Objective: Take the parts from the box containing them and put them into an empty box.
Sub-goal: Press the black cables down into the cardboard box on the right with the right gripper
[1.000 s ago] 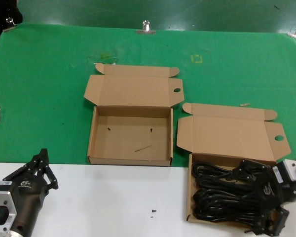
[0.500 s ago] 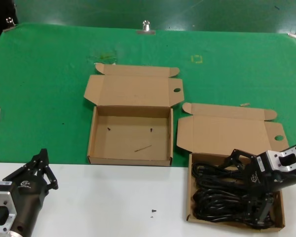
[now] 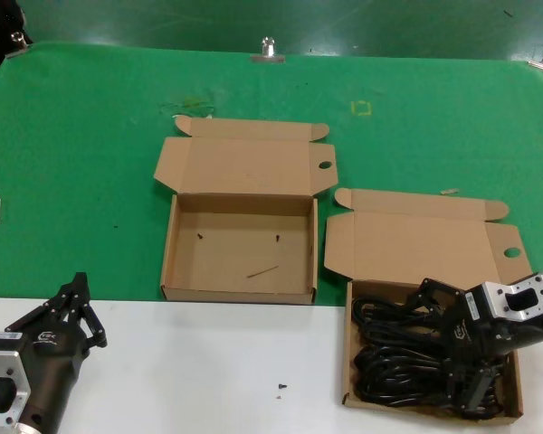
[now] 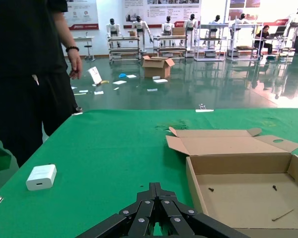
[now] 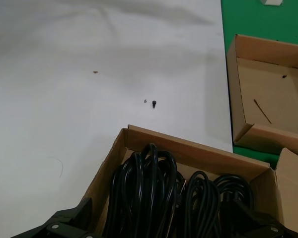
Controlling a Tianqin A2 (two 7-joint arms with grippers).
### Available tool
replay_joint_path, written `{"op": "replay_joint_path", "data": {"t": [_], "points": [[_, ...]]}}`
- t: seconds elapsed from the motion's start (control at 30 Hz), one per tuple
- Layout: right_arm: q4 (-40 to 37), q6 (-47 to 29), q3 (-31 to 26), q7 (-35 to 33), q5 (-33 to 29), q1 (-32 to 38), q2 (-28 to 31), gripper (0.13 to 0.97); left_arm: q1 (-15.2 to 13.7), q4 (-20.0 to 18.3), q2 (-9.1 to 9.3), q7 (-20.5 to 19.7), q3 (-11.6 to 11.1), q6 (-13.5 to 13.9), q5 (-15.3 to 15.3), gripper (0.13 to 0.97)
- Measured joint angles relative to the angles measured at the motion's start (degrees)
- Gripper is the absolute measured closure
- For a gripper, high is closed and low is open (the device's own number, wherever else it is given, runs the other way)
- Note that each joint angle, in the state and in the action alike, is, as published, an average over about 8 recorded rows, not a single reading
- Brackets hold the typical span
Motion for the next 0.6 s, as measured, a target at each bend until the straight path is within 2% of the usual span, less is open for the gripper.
{"op": "replay_joint_path", "data": {"t": [0.47, 0.6], "points": [[1.55, 0.03, 0.57, 1.1, -0.55, -1.09, 0.57, 0.162, 0.21, 0.0, 0.0, 0.0, 0.0, 0.0, 0.0, 0.958], [2.09, -0.01, 0.7, 1.36, -0.61, -1.41, 0.77, 0.213, 0.38, 0.0, 0.0, 0.0, 0.0, 0.0, 0.0, 0.958]]}}
